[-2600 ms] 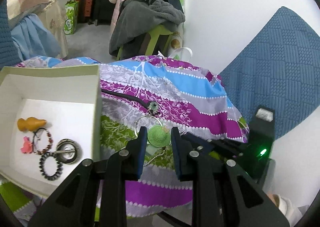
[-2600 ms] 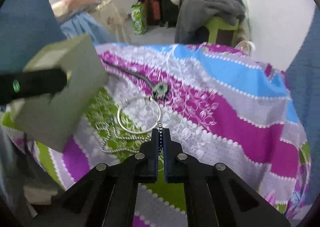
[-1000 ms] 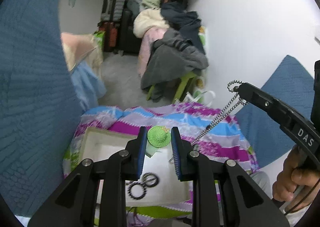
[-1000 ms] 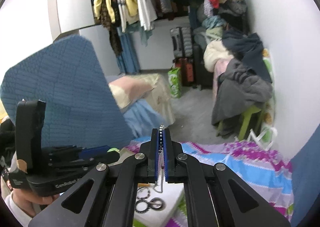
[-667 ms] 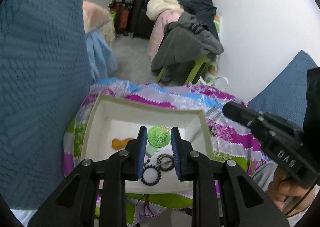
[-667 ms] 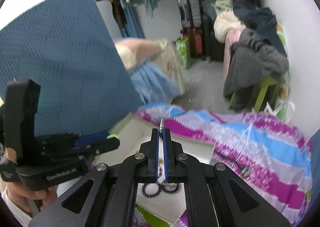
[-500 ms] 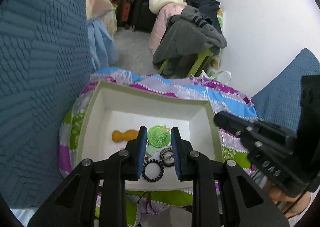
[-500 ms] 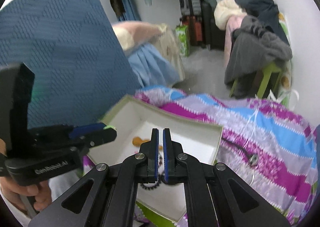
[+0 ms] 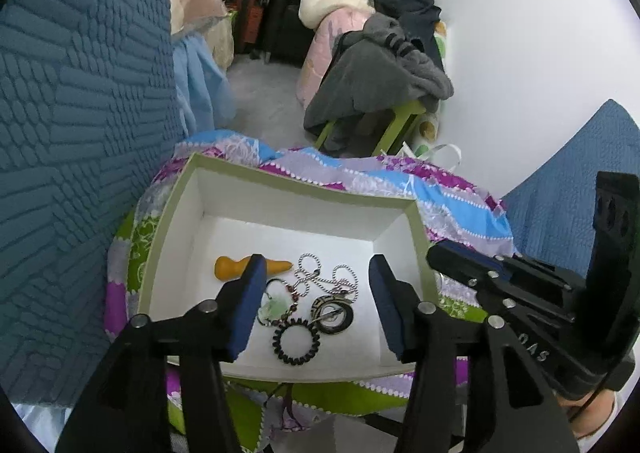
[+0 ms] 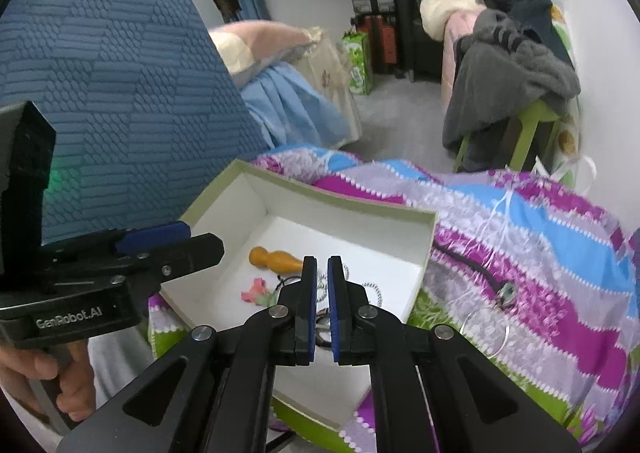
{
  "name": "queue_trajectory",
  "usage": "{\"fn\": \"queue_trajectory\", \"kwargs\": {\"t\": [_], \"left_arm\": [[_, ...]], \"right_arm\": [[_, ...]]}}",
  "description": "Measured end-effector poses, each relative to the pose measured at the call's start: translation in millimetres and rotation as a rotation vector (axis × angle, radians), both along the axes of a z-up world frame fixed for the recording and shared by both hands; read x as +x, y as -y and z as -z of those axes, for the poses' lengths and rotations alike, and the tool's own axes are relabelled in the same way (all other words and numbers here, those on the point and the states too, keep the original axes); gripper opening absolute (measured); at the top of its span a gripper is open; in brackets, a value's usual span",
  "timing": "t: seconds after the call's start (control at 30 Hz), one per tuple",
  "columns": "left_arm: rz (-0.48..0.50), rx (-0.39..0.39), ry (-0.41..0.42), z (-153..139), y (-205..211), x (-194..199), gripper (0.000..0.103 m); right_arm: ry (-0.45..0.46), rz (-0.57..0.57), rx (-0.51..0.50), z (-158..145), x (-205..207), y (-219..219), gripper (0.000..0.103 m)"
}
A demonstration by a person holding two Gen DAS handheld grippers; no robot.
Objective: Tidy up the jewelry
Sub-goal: 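Open both tools to drop the pendant and chain into the box, then move both open tools back over the black cord and silver hoop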
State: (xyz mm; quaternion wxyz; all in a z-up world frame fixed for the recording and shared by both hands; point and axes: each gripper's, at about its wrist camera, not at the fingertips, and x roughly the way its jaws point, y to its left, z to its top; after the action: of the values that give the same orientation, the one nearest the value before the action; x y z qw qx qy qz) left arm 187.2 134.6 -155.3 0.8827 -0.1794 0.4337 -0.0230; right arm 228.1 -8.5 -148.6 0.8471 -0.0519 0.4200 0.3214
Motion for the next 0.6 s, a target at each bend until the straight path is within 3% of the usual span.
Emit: {"fn": "queue_trajectory", "kwargs": {"t": [0.4, 0.6], "left_arm": [[-0.003, -0.010, 0.123, -49.5, 26.3, -13.3, 0.055], [0.010, -0.020, 0.145, -61.7, 51.7, -9.5, 0.055]], "right_arm": [[0.114, 0.008, 0.041, -62.4, -10.1, 42.7, 0.007], [0.144, 0.035, 0.027, -73.9, -5.3, 72.7, 0.008]]}}
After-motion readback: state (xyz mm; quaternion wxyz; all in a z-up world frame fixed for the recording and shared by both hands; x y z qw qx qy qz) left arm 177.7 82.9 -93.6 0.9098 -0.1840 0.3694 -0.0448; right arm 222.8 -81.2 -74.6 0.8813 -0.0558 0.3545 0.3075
